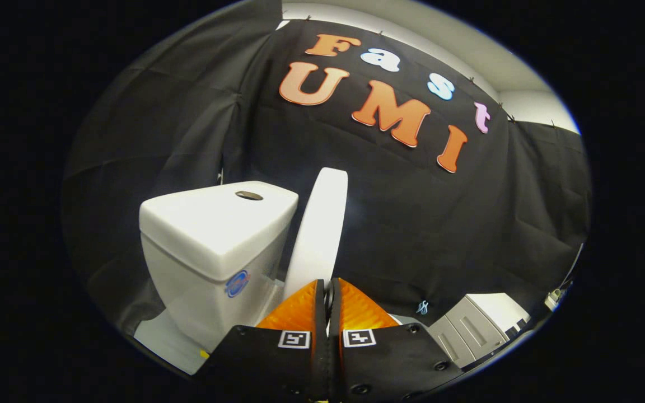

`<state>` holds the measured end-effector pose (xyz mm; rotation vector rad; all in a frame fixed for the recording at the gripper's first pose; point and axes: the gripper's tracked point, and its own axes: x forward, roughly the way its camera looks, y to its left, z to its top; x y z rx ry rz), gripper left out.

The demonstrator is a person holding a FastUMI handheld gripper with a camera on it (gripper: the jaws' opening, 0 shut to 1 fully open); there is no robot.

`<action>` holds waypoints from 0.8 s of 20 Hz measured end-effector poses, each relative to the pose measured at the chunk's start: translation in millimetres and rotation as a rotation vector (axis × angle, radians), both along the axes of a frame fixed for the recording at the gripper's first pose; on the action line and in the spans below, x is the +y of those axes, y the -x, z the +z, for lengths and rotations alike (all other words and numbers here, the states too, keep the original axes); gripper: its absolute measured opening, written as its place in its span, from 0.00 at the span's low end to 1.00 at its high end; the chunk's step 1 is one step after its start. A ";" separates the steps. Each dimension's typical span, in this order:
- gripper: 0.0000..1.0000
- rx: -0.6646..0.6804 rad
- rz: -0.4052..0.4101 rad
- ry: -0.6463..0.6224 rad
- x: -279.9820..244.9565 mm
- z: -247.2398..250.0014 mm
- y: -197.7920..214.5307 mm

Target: Open the toilet lid.

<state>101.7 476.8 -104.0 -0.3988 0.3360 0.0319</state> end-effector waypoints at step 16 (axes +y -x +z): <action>0.37 -0.019 0.091 -0.113 28.2 35.5 -8.3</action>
